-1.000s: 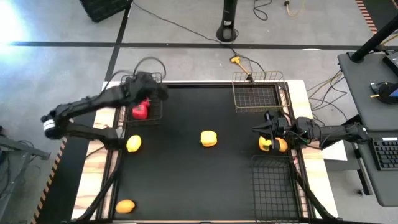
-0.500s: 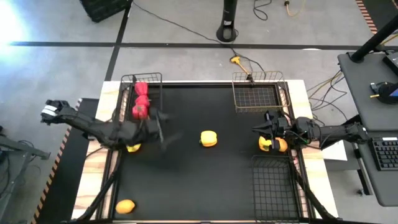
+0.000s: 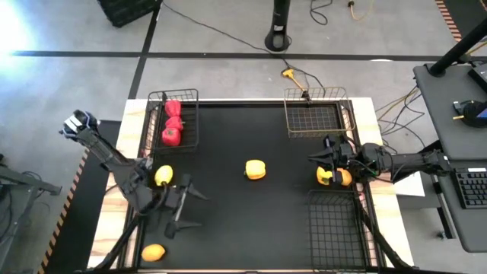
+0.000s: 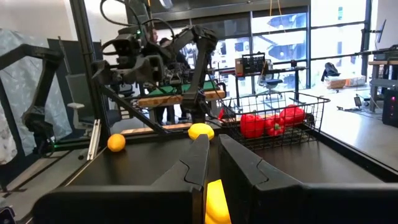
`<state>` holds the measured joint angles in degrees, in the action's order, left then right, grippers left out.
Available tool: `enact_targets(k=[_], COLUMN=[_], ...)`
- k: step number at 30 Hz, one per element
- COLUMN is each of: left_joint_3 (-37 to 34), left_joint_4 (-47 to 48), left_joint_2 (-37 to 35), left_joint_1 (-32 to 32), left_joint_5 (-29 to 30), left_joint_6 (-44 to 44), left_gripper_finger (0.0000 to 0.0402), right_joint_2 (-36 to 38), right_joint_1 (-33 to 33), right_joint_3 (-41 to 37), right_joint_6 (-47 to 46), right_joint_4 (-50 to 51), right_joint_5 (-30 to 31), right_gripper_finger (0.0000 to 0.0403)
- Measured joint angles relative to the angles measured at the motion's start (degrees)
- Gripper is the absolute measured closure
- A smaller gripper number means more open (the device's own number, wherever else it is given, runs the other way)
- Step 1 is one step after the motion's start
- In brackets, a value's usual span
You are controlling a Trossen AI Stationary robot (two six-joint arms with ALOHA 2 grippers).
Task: Sort produce into baskets
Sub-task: Put the left yellow bell pepper into the gold mesh basket
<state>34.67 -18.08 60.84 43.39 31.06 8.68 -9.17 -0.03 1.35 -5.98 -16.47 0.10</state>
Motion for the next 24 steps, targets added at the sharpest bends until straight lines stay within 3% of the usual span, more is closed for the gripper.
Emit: enact_targets(k=[8,10,13,15,24], left_joint_3=[-3.8,-4.9,-6.4,-6.5,-4.3], left_joint_4=[-21.8,-29.9,-41.6,-46.4,-45.9], left_joint_2=[8.5,11.4,17.7,21.7,35.6], left_joint_1=[-5.1,-8.4,-14.6,-18.2,-30.3], left_joint_5=[-0.3,-5.6,-21.8,-26.3,-22.0], left_joint_6=[-6.8,-8.9,-8.9,-7.2,-4.0], left_gripper_finger=[0.0075,0.008,0.0087,0.0091,0.0091], right_joint_2=[0.0,0.0,0.0,0.0,-0.8], right_joint_1=[0.0,0.0,0.0,0.0,0.0], right_joint_3=[0.0,0.0,0.0,0.0,0.0], right_joint_6=[0.0,0.0,0.0,0.0,5.2], right_joint_4=[0.0,0.0,0.0,0.0,0.2], right_joint_5=[0.0,0.0,0.0,0.0,0.1], right_gripper_finger=[0.0374,0.0374,0.0374,0.0374,0.0374])
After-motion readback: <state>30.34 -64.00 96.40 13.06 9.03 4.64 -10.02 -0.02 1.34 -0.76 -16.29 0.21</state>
